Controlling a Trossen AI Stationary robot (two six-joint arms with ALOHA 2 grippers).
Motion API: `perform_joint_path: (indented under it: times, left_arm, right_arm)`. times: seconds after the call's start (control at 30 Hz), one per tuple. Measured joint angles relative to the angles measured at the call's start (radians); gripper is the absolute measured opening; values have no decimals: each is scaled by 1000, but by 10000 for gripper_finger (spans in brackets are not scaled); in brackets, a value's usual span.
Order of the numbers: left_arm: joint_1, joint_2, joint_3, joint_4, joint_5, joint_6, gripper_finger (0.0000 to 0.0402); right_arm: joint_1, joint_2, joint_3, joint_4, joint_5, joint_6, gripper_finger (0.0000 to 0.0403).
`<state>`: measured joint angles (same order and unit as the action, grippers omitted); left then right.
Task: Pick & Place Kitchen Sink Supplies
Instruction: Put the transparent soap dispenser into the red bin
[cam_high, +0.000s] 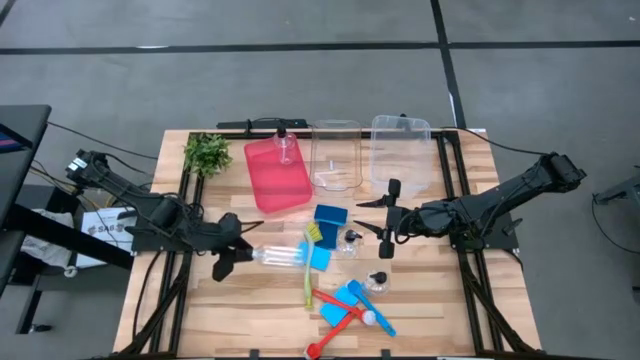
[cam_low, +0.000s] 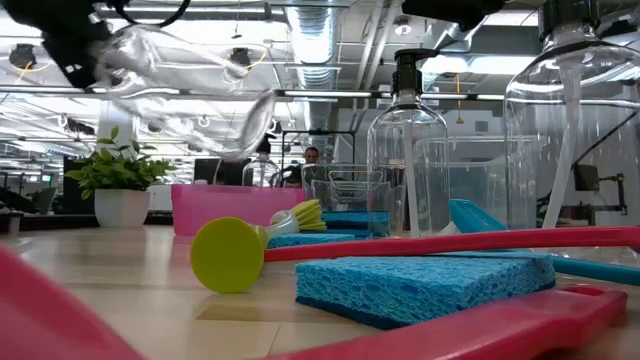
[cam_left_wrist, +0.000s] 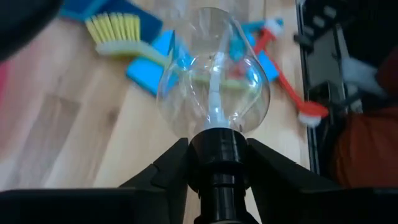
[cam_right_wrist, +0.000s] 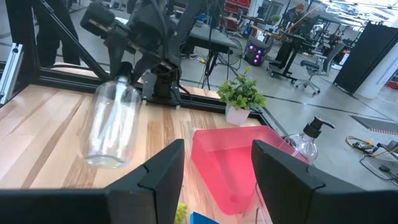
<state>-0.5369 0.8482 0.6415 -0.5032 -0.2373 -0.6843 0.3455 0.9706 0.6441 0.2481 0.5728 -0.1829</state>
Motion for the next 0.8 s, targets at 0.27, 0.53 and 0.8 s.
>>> perform_joint_path:
  times: [0.27, 0.53, 0.8]
  left_arm:
    - [0, 2, 0, 51, -195, 40, 154]
    - [20, -2, 0, 86, -376, 74, 134]
    - [88, -40, 0, 89, -527, 127, 146]
  right_arm:
    - [0, 0, 0, 0, 0, 0, 182]
    - [0, 0, 0, 0, 0, 0, 182]
    - [0, 0, 0, 0, 0, 0, 182]
